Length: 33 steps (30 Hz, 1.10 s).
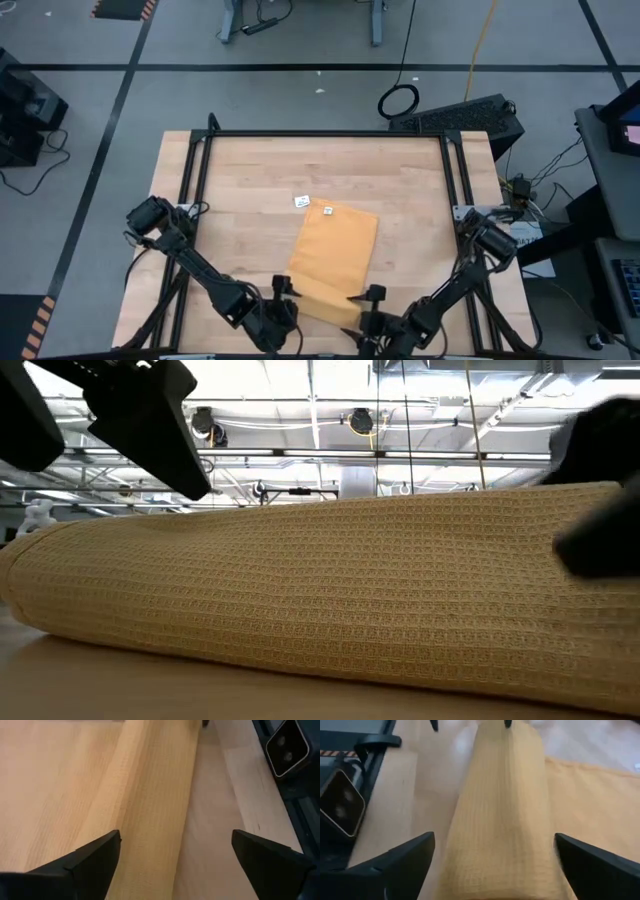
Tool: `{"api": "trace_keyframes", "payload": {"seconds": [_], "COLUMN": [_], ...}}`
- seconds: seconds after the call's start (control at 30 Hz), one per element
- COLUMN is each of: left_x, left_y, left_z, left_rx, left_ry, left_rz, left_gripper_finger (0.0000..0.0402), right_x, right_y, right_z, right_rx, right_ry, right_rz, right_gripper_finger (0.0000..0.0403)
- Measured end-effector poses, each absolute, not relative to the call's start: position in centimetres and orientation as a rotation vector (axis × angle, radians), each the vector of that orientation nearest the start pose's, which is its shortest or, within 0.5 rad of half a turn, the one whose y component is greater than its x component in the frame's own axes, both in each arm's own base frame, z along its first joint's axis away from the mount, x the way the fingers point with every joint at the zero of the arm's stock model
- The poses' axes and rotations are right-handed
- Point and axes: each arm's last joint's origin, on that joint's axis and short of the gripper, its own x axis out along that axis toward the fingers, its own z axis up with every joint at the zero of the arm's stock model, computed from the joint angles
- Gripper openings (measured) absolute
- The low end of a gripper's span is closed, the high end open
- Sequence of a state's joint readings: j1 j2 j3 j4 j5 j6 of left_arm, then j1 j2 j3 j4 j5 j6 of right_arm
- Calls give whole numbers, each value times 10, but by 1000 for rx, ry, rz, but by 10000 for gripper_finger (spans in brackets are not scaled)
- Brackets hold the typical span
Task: Roll towel into tight, uniform cylinder
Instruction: Roll the orange towel
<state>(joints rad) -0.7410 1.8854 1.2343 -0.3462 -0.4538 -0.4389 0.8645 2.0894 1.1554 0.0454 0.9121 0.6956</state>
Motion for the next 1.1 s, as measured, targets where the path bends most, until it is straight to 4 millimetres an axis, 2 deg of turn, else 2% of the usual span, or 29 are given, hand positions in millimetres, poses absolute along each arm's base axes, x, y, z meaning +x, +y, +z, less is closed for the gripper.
{"api": "trace_keyframes", "payload": {"seconds": [0.27,0.43,0.6,0.77,0.87,1.1], "left_x": [292,293,295,295,295,302], "left_y": [-249,-248,-249,-253,-253,-245], "left_z": [174,172,155,133,131,130], "left_rx": [220,281,327,441,490,463], "left_ry": [832,826,858,887,865,895], "left_rz": [-50,-42,-41,-25,7,4], "left_gripper_finger": [387,387,387,387,387,387], "right_x": [276,278,278,281,281,281], "right_y": [288,287,286,283,283,282], "right_z": [81,76,76,75,75,75], "right_rx": [22,33,36,59,61,60], "right_ry": [525,539,544,550,558,562], "right_rz": [-263,-266,-271,-280,-275,-274], "right_gripper_finger": [395,393,386,337,299,232]}}
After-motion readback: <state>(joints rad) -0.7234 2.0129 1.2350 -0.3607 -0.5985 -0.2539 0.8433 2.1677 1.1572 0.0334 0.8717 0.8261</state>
